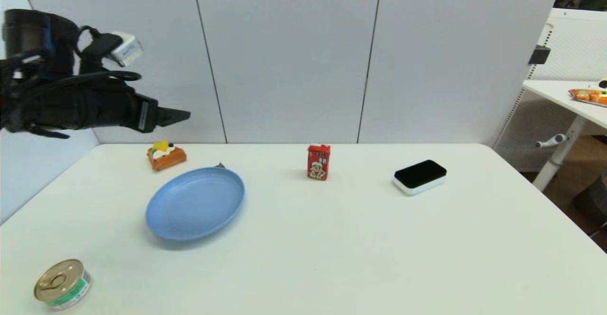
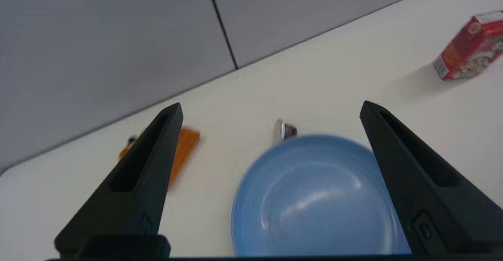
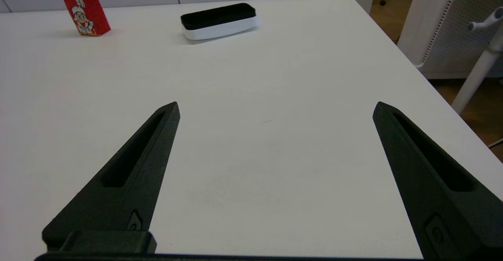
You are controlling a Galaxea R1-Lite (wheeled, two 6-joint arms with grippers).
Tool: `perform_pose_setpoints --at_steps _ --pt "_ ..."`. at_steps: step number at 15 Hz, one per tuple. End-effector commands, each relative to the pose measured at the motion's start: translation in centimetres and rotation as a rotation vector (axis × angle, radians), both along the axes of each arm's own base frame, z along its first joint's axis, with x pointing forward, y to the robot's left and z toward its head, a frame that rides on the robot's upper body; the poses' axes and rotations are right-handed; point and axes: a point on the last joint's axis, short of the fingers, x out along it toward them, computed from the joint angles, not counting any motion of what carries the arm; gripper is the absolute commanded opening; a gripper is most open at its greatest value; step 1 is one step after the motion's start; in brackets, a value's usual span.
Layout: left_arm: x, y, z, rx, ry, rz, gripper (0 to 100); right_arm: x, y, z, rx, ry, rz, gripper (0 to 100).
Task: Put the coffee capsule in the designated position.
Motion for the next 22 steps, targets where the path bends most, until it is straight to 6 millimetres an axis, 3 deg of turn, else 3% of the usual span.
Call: perform_pose_setpoints --at_steps 1,6,9,11,16,22 --pt "-15.7 1.9 -2.7 -0.022 -0.09 0.112 100 0.0 0.0 0.0 0.0 0.001 0.0 100" --pt "-26.0 2.4 -11.0 -0.073 -0.314 0.227 100 0.0 0.0 0.0 0.0 0.001 0.0 100" --pt "-29.1 2.5 -14.6 -0.061 -0.411 0.32 100 0.0 0.0 0.0 0.0 0.001 0.0 100" --pt "-30.2 2.6 -17.0 -0.056 -0.417 0.386 100 0.0 0.0 0.0 0.0 0.001 0.0 100" --pt "-32.0 2.6 -19.6 -0.173 -0.383 0.332 100 0.0 0.0 0.0 0.0 0.001 0.0 100" --pt "-32.0 2.6 -19.5 -0.187 -0.385 0.331 100 0.0 0.0 0.0 0.0 0.001 0.0 100"
